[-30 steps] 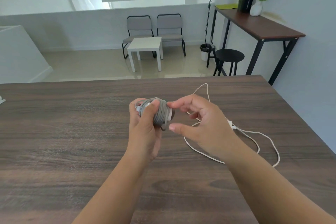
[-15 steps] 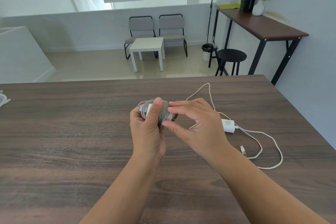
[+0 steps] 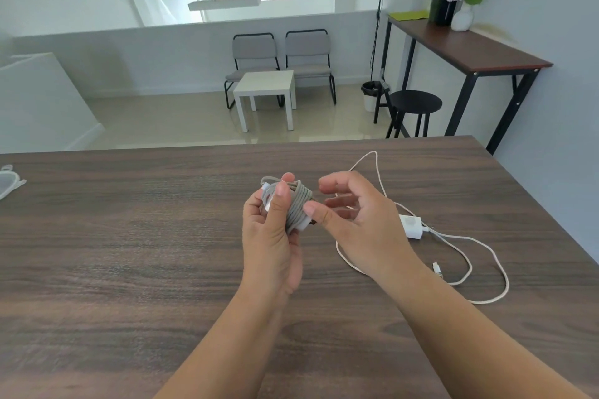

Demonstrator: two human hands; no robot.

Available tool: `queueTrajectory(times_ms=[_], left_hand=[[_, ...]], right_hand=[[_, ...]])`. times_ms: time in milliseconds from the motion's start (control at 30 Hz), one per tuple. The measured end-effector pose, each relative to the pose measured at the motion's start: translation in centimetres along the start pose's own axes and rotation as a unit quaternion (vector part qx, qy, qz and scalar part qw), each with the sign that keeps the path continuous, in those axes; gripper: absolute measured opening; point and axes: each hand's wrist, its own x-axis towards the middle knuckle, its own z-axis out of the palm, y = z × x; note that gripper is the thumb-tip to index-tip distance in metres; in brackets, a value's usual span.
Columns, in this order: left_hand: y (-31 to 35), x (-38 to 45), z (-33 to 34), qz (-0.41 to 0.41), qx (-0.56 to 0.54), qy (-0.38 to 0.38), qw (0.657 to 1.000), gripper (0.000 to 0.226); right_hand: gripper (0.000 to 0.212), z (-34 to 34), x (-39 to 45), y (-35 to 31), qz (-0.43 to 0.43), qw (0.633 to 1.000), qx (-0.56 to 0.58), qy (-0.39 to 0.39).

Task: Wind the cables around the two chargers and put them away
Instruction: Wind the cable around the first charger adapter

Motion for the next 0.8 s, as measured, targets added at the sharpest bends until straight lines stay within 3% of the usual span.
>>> queueTrajectory(times_ms=[100, 167, 300, 400, 567, 800], left_hand=[[0.0, 0.2, 0.1, 0.008, 0.01, -0.034, 0.999, 0.091], [0.1, 0.0, 0.2, -0.001, 0.021, -0.057, 0.998, 0.096], [0.1, 0.0, -0.3, -0.01, 0.051, -0.117, 0.992, 0.075], [0.7, 0.3, -1.2, 0.056, 0.169, -0.162, 0.971, 0.053], [1.4, 0.2, -1.7, 0.093, 0.266, -0.192, 0.94, 0.042], [0.1, -0.3, -1.6, 0.134, 0.27, -0.149, 0.942, 0.048]], right_hand=[[0.041, -0.1, -0.1, 0.1, 0.06, 0.988, 0.126, -0.07], [0.049, -0.1, -0.3, 0.1, 0.077, 0.972, 0.202, -0.094], [0.048, -0.5, -0.4, 0.3, 0.057, 0.96, 0.268, -0.057], [0.048, -1.5, -0.2, -0.1, 0.044, 0.949, 0.311, -0.038], [0.041, -2.3, -0.2, -0.2, 0.032, 0.948, 0.317, -0.022], [0.031, -2.3, -1.0, 0.3, 0.014, 0.964, 0.26, 0.061]])
